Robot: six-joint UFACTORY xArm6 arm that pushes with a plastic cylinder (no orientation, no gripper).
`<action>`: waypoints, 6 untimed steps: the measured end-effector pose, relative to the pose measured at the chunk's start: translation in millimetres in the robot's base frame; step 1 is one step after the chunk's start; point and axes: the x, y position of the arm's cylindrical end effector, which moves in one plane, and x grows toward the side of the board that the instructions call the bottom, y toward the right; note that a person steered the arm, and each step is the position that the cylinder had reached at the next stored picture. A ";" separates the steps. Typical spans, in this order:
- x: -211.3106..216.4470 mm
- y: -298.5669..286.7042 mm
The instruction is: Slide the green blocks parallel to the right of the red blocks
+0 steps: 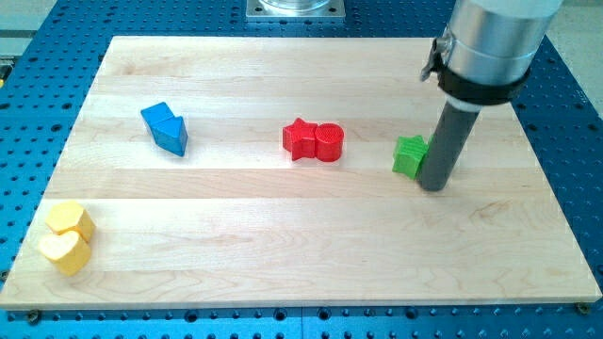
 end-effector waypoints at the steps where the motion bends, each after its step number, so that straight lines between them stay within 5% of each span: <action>1: 9.2 -41.4; 3: -47.5 28.7; 6: -34.3 -10.3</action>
